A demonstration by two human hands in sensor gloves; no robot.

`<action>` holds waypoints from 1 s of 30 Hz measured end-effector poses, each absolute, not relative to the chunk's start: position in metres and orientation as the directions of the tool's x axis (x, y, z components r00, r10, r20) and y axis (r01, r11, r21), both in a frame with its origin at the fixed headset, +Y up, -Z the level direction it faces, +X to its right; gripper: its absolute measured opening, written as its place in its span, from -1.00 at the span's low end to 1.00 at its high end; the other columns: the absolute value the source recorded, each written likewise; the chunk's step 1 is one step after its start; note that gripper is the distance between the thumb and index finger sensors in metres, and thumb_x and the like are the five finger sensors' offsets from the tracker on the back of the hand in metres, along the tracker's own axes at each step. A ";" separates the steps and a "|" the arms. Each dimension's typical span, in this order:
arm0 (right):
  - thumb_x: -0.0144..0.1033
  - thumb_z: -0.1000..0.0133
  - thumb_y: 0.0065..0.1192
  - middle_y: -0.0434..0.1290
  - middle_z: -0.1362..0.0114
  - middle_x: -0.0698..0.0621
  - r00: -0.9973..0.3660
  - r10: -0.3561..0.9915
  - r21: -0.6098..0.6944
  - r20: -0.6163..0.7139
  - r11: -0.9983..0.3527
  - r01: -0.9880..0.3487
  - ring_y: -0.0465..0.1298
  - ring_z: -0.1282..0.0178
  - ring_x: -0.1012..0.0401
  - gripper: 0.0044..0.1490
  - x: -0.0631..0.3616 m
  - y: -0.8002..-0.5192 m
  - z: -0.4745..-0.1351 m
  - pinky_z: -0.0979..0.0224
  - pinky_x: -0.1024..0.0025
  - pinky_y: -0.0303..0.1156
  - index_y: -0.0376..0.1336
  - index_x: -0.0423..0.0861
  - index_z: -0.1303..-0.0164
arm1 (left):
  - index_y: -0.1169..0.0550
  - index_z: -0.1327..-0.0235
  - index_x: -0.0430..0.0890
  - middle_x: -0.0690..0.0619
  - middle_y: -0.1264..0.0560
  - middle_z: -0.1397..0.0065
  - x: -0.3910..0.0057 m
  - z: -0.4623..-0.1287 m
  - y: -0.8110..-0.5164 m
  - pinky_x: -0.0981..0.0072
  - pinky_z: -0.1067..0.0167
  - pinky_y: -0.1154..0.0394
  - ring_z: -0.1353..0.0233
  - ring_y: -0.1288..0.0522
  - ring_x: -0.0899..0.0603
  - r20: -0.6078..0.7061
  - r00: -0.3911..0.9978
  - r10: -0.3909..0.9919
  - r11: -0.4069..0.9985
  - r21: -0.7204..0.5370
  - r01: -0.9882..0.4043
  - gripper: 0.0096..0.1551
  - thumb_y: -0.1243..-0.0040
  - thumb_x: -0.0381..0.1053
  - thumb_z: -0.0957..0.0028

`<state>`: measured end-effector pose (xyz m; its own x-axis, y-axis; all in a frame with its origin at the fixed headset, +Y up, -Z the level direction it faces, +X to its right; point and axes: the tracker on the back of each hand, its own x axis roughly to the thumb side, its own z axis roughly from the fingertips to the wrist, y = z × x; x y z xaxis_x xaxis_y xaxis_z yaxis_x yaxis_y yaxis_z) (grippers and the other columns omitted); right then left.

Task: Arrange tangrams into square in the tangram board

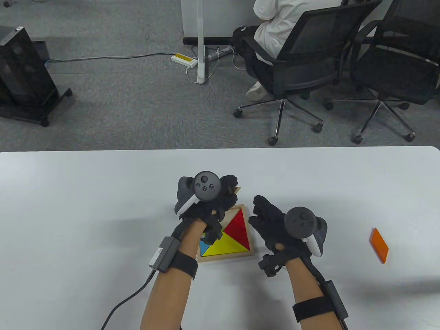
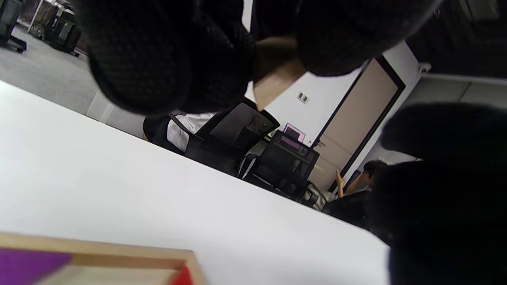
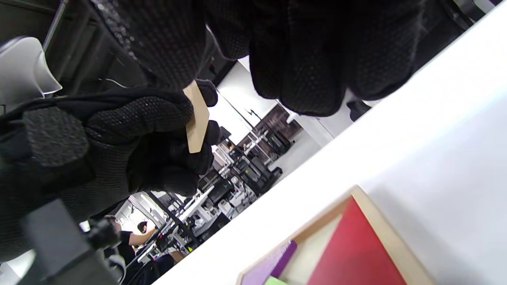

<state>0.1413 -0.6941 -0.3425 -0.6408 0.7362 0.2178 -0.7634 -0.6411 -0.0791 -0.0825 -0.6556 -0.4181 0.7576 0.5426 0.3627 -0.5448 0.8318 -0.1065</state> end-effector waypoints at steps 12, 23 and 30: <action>-0.15 -0.02 0.47 0.43 -0.46 -0.21 -0.720 0.628 -0.118 0.297 -0.724 -0.680 0.59 -0.24 -0.14 -0.01 0.109 -0.684 -0.331 -0.35 -0.17 0.50 0.13 -0.28 -0.58 | -0.41 -0.49 -0.16 -0.34 -0.61 -0.25 -0.082 -0.374 -0.674 0.12 0.12 -0.77 0.02 -0.74 -0.25 0.256 0.593 0.764 0.639 -0.171 -0.750 -0.27 -0.29 0.06 -0.07; -0.22 -0.01 0.50 0.52 -0.35 -0.17 -0.790 0.541 -0.183 0.289 -0.778 -0.601 0.66 -0.11 -0.08 -0.10 0.090 -0.689 -0.328 -0.26 -0.12 0.57 0.22 -0.31 -0.49 | -0.40 -0.48 -0.18 -0.31 -0.63 -0.21 -0.093 -0.368 -0.698 0.15 0.16 -0.78 0.05 -0.76 -0.23 0.190 0.532 0.825 0.562 -0.168 -0.810 -0.26 -0.29 0.09 -0.07; -0.31 0.00 0.52 0.59 -0.25 -0.15 -0.802 0.513 -0.197 0.306 -0.790 -0.581 0.71 -0.01 -0.03 -0.20 0.082 -0.690 -0.328 -0.18 -0.06 0.64 0.30 -0.34 -0.40 | -0.38 -0.48 -0.19 -0.30 -0.65 -0.20 -0.100 -0.367 -0.699 0.15 0.18 -0.79 0.07 -0.77 -0.24 0.167 0.564 0.809 0.588 -0.203 -0.783 -0.26 -0.26 0.10 -0.10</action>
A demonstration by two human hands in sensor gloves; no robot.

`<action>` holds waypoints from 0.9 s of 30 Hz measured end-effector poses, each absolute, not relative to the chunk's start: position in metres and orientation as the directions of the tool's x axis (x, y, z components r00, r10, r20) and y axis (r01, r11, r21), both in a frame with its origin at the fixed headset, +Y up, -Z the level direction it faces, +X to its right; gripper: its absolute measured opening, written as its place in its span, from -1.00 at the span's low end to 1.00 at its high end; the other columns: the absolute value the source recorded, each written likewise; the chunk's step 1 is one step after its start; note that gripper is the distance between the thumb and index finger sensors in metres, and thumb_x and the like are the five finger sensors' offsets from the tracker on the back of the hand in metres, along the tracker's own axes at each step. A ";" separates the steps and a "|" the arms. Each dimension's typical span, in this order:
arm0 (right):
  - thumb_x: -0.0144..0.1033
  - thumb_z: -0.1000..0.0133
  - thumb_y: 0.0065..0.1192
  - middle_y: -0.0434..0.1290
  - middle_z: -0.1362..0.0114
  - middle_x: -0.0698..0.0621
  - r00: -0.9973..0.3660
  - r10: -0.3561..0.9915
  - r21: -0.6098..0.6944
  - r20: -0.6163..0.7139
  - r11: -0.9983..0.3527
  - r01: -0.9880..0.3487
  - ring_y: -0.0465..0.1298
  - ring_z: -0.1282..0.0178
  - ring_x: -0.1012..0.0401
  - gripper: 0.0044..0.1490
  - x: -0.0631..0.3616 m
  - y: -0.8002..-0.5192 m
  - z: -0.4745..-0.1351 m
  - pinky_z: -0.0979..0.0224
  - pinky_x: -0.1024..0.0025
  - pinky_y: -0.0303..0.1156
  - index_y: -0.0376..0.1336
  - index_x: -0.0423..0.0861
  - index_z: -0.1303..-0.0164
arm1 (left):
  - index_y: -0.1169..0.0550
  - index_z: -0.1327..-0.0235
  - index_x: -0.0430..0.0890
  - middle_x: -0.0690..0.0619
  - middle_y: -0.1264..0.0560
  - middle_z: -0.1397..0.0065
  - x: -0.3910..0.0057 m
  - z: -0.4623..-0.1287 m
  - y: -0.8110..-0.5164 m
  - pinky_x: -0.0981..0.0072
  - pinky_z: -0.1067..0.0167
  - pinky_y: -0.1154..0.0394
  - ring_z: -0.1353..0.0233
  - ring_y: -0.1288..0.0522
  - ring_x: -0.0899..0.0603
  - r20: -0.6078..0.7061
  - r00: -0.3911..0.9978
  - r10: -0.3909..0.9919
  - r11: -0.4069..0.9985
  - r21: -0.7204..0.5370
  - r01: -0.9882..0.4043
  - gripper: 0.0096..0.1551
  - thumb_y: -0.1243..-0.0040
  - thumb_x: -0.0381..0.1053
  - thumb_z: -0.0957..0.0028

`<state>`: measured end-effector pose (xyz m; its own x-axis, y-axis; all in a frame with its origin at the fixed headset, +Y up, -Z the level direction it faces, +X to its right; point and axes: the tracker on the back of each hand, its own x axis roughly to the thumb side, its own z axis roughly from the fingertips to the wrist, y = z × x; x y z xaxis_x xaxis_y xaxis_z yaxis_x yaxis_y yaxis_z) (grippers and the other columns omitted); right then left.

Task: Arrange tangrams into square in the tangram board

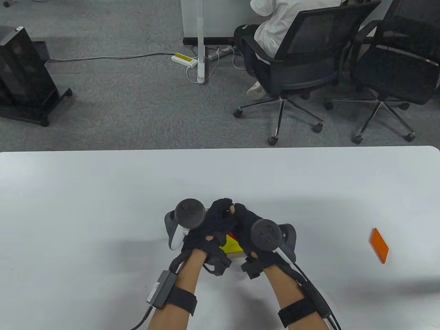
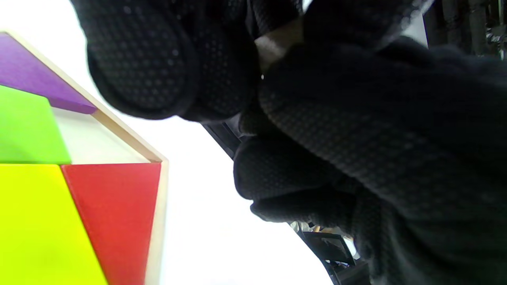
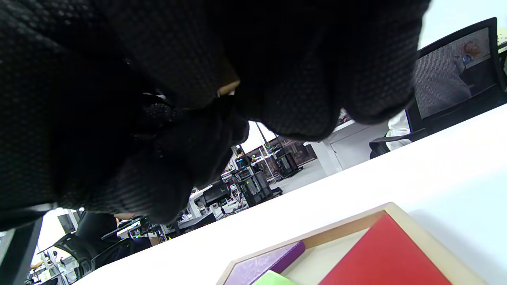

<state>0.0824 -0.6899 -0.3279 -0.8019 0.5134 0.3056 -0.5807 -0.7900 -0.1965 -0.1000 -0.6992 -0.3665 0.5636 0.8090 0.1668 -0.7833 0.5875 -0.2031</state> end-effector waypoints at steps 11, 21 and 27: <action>-0.35 -0.04 0.50 0.63 -0.21 -0.14 -0.799 0.516 -0.178 0.308 -0.794 -0.581 0.72 0.02 -0.04 -0.36 0.094 -0.683 -0.329 -0.17 -0.07 0.64 0.40 -0.26 -0.32 | -0.37 -0.54 -0.14 -0.27 -0.62 -0.29 -0.107 -0.364 -0.680 0.09 0.15 -0.75 0.03 -0.75 -0.29 0.295 0.744 0.599 0.797 -0.135 -0.588 -0.27 -0.24 0.09 -0.13; -0.41 -0.08 0.41 0.60 -0.28 -0.15 -0.809 0.502 -0.108 0.306 -0.826 -0.554 0.69 -0.05 -0.07 -0.42 0.101 -0.681 -0.332 -0.23 -0.11 0.60 0.41 -0.22 -0.33 | -0.48 -0.49 -0.05 -0.22 -0.55 -0.44 -0.100 -0.358 -0.669 0.09 0.13 -0.76 -0.13 -0.71 -0.29 0.505 0.743 0.439 0.865 -0.014 -0.502 -0.36 -0.33 -0.03 -0.09; -0.46 -0.08 0.38 0.60 -0.28 -0.17 -0.799 0.508 -0.062 0.322 -0.831 -0.553 0.69 -0.05 -0.09 -0.43 0.100 -0.681 -0.333 -0.23 -0.13 0.60 0.42 -0.24 -0.33 | -0.64 -0.29 -0.04 -0.13 -0.66 -0.30 -0.096 -0.358 -0.670 0.18 0.19 -0.80 -0.03 -0.76 -0.21 0.563 0.744 0.359 0.890 0.034 -0.455 -0.50 -0.39 -0.06 -0.05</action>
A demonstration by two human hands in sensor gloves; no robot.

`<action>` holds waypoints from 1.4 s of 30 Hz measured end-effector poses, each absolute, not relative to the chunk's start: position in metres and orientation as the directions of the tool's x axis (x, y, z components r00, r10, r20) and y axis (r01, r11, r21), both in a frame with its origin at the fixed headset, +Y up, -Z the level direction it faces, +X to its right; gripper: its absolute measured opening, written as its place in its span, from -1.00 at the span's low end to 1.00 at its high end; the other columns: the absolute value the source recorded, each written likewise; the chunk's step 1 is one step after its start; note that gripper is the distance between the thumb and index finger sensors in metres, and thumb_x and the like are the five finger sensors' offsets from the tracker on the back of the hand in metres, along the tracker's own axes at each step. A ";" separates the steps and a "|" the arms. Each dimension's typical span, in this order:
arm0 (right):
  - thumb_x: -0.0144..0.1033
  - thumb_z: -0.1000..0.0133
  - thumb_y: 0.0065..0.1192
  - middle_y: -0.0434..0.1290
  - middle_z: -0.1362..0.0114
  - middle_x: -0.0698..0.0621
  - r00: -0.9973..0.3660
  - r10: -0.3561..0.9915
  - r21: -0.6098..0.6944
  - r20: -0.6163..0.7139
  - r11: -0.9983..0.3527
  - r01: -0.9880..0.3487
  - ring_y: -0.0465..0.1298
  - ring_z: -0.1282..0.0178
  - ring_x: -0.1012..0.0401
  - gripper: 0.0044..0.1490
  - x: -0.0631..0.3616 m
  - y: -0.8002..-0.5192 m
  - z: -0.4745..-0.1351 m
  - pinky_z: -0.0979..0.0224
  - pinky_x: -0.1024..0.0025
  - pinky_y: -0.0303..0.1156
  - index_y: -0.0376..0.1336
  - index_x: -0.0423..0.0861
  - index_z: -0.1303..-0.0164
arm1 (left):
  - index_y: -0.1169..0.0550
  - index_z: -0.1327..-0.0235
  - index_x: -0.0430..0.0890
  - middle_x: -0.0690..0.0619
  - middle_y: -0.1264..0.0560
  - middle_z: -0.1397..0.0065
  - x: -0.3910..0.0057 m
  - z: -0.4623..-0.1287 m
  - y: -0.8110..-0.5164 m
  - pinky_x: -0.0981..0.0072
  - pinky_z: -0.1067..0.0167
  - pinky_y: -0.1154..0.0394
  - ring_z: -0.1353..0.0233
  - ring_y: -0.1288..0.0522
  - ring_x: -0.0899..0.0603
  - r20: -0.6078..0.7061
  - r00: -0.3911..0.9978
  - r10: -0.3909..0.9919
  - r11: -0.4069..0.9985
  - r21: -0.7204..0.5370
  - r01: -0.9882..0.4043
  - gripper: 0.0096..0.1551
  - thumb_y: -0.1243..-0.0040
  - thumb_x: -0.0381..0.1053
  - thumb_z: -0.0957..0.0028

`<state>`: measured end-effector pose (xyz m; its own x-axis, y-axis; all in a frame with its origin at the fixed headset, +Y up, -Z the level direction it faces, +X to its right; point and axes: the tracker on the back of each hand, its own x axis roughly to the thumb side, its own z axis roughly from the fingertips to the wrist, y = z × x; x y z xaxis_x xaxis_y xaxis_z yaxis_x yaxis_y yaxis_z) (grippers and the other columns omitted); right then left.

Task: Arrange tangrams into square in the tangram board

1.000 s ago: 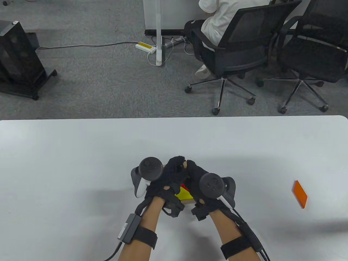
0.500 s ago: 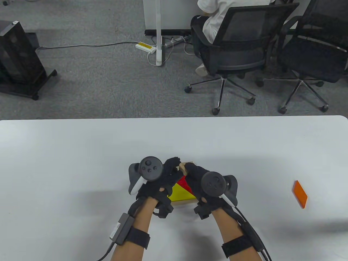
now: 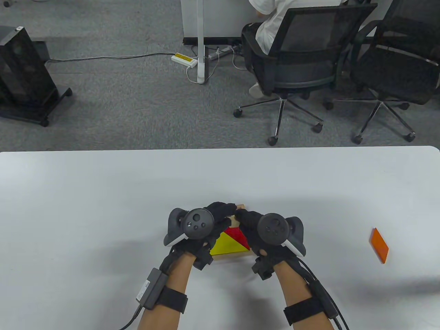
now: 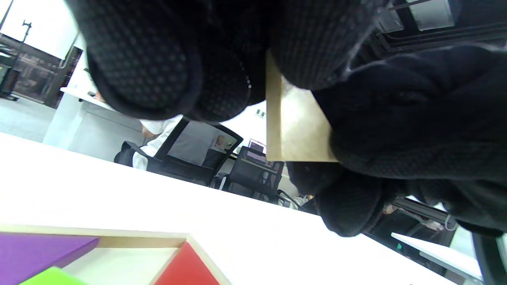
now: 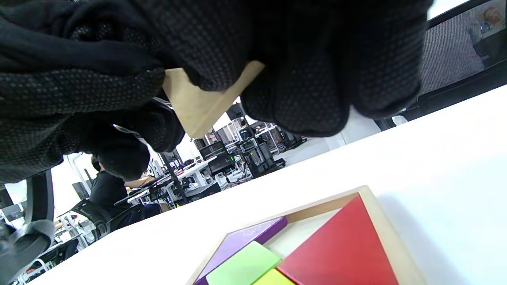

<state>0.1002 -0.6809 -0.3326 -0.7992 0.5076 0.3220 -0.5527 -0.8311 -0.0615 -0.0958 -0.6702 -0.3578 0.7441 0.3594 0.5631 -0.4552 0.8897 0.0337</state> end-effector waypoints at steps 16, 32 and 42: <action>-0.36 -0.11 0.36 0.51 -0.41 -0.21 -0.821 0.508 0.035 0.263 -0.855 -0.517 0.63 -0.18 -0.14 -0.31 0.110 -0.681 -0.332 -0.32 -0.18 0.53 0.31 -0.27 -0.46 | -0.73 -0.11 0.04 -0.01 -0.74 -0.19 -0.098 -0.375 -0.676 0.25 0.14 -0.77 0.00 -0.77 -0.16 0.584 0.740 0.334 0.920 -0.033 -0.390 -0.59 -0.49 -0.01 0.03; -0.32 -0.11 0.36 0.44 -0.48 -0.24 -0.862 0.480 -0.015 0.160 -0.872 -0.489 0.59 -0.26 -0.17 -0.24 0.141 -0.682 -0.330 -0.37 -0.21 0.48 0.24 -0.28 -0.52 | -0.74 -0.08 -0.06 -0.11 -0.78 -0.12 -0.109 -0.425 -0.706 0.24 0.22 -0.78 0.09 -0.80 -0.18 0.372 0.862 0.344 0.938 -0.100 -0.331 -0.59 -0.48 -0.02 0.03; -0.32 -0.12 0.35 0.43 -0.49 -0.25 -0.878 0.464 -0.003 0.114 -0.884 -0.468 0.59 -0.26 -0.17 -0.25 0.154 -0.689 -0.331 -0.37 -0.22 0.48 0.25 -0.27 -0.52 | -0.74 -0.06 -0.07 -0.11 -0.79 -0.09 -0.102 -0.442 -0.730 0.24 0.24 -0.78 0.13 -0.81 -0.18 0.294 0.901 0.319 0.946 -0.156 -0.284 -0.60 -0.47 -0.02 0.03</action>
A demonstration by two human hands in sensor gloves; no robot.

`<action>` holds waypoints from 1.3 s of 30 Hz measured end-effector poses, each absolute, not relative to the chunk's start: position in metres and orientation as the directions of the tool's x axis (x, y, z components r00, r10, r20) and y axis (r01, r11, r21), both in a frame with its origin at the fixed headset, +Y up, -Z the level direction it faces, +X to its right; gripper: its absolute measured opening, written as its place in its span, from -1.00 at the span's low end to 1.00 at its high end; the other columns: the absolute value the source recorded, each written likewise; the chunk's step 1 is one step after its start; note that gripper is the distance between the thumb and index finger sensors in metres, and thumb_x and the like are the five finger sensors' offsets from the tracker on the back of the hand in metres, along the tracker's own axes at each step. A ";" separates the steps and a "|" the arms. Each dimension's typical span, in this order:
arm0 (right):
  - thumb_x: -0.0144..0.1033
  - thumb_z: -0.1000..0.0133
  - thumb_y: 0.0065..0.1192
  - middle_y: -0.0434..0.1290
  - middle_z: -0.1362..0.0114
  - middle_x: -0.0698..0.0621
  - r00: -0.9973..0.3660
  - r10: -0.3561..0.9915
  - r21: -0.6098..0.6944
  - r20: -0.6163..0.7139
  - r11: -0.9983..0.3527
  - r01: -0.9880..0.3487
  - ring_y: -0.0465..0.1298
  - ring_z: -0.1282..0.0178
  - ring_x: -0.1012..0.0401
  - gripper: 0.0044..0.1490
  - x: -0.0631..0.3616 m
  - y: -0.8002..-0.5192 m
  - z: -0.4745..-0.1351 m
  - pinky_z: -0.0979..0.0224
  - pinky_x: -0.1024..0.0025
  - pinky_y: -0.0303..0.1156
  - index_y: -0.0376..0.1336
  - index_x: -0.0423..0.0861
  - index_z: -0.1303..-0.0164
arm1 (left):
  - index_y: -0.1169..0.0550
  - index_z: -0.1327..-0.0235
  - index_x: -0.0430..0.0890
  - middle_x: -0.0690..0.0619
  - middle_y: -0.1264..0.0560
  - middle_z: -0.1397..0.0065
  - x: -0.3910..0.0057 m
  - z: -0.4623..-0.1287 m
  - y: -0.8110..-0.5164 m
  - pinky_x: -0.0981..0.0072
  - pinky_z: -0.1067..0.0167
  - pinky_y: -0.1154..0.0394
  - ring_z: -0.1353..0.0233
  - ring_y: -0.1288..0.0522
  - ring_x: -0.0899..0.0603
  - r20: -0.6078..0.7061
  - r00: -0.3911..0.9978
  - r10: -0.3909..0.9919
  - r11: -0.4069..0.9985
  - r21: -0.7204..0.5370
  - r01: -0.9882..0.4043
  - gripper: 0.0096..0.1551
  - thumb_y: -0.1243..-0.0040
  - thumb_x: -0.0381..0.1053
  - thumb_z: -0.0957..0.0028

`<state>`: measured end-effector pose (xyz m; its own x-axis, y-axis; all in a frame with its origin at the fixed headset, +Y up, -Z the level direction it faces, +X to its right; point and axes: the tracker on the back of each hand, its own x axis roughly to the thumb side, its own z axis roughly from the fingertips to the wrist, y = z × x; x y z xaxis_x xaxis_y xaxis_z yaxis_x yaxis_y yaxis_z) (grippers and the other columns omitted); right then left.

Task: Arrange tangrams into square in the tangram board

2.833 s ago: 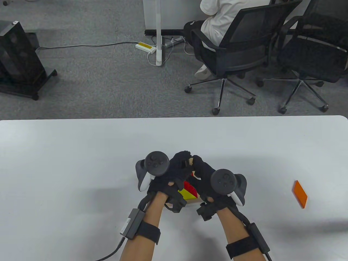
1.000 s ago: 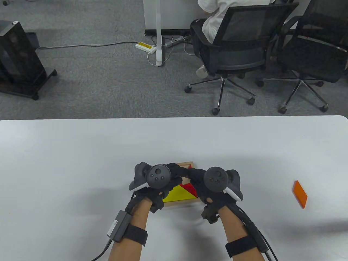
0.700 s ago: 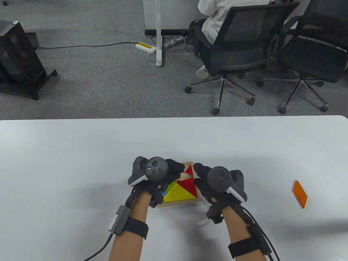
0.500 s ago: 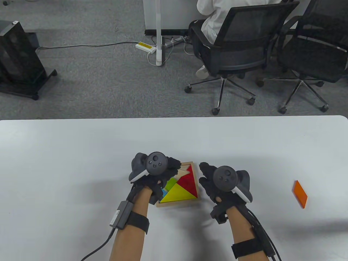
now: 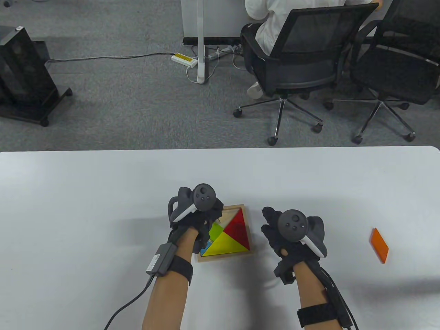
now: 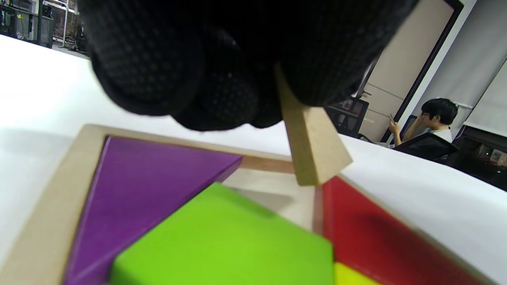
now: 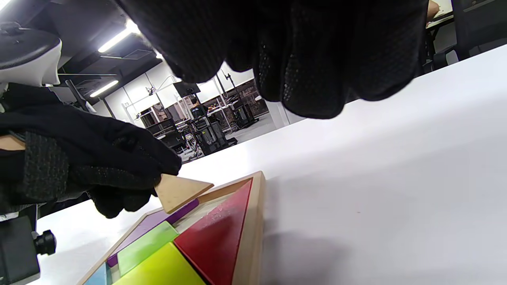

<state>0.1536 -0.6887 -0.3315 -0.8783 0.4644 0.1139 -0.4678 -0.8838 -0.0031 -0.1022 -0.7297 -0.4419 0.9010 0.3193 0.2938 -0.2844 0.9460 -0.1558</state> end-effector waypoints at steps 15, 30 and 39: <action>-0.31 -0.13 0.33 0.43 -0.50 -0.25 -0.889 0.451 0.013 0.081 -0.892 -0.452 0.58 -0.27 -0.18 -0.25 0.162 -0.696 -0.336 -0.38 -0.22 0.48 0.24 -0.27 -0.53 | -0.71 -0.12 -0.08 -0.13 -0.76 -0.11 -0.090 -0.443 -0.746 0.20 0.20 -0.74 0.11 -0.77 -0.21 0.347 0.919 0.185 0.974 -0.191 -0.124 -0.58 -0.39 0.02 -0.04; -0.31 -0.14 0.31 0.41 -0.51 -0.25 -0.893 0.442 0.031 0.088 -0.897 -0.441 0.57 -0.29 -0.18 -0.25 0.160 -0.697 -0.336 -0.39 -0.22 0.47 0.23 -0.26 -0.54 | -0.67 -0.26 0.01 -0.17 -0.56 -0.36 -0.064 -0.434 -0.756 0.04 -0.02 -0.67 -0.12 -0.64 -0.25 0.440 0.896 -0.065 0.981 -0.134 0.137 -0.53 -0.35 -0.05 -0.05; -0.30 -0.14 0.29 0.41 -0.52 -0.25 -0.890 0.450 0.034 0.074 -0.893 -0.449 0.57 -0.29 -0.18 -0.26 0.164 -0.700 -0.338 -0.39 -0.23 0.46 0.23 -0.25 -0.54 | -0.68 -0.24 0.02 -0.19 -0.54 -0.38 -0.066 -0.432 -0.754 0.02 -0.03 -0.66 -0.15 -0.63 -0.27 0.436 0.894 -0.103 0.978 -0.122 0.172 -0.56 -0.32 -0.06 -0.07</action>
